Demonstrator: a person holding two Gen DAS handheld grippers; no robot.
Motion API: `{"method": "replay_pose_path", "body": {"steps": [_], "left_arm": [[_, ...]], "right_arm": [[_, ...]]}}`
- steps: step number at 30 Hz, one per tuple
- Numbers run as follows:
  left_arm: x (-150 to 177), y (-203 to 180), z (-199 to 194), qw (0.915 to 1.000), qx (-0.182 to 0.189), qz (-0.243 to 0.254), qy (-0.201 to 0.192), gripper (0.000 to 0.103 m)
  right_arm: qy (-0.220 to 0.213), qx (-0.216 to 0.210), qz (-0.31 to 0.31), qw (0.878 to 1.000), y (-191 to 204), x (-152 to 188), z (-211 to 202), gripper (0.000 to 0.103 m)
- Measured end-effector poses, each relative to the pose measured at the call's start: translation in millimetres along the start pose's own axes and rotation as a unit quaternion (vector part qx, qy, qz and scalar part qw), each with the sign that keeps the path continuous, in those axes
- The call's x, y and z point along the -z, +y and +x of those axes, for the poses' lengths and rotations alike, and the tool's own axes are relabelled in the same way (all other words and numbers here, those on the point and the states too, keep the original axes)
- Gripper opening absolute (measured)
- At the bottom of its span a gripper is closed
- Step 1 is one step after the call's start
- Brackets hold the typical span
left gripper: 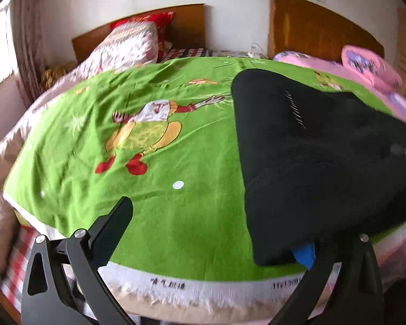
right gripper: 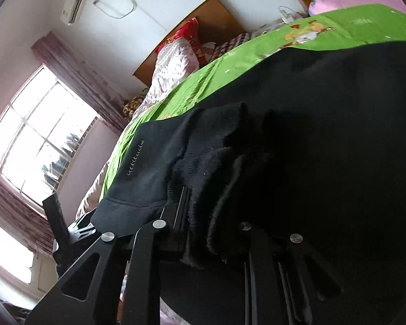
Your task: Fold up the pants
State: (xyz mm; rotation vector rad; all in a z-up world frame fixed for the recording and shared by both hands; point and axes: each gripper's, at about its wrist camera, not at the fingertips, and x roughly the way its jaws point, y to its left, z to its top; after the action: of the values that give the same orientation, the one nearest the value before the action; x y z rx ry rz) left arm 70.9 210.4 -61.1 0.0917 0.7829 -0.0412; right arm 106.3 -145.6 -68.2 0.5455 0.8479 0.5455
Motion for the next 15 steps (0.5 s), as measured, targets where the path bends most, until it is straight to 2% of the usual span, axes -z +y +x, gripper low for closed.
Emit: {"method": "replay_pose_path", "body": {"steps": [3,4,6,7,9,11,13,15], "left_arm": [[4.9,-4.0,-12.9,0.9991,-0.002,0.042,0.003,0.101],[6.3,-4.3,-18.3,0.9982,0.002,0.058,0.009,0.101],[4.8,-4.0,-41.1,0.9963,0.028,0.082,-0.001,0.101],[2.0,-3.3,-53.5,0.9957,0.039,0.083,-0.016,0.101],[-8.0,0.7,-78.3,0.9942,0.065,0.069,-0.051,0.101],[-27.9,3.4,-96.6,0.9897,0.103,0.034,-0.094,0.101],[-45.3,-3.9,-94.2,0.9853,0.129,0.004,-0.111,0.101],[-59.3,-19.9,-77.8,0.9829,0.150,-0.011,-0.106,0.101]], "right_arm": [[0.005,0.002,-0.011,1.000,0.9,0.7,-0.7,0.019],[0.009,0.007,-0.010,1.000,0.9,-0.4,-2.8,0.035],[0.010,0.030,-0.005,0.999,-0.5,-2.2,-13.6,0.052],[-0.007,0.040,-0.009,0.999,-0.1,-3.0,-26.9,0.057],[-0.050,0.077,-0.041,0.995,8.3,-4.7,-49.0,0.057],[-0.072,0.090,-0.095,0.989,25.2,-6.8,-57.2,0.057],[-0.071,0.085,-0.141,0.984,44.3,-8.3,-51.1,0.057],[-0.058,0.083,-0.181,0.978,63.8,-6.3,-34.5,0.056]]}}
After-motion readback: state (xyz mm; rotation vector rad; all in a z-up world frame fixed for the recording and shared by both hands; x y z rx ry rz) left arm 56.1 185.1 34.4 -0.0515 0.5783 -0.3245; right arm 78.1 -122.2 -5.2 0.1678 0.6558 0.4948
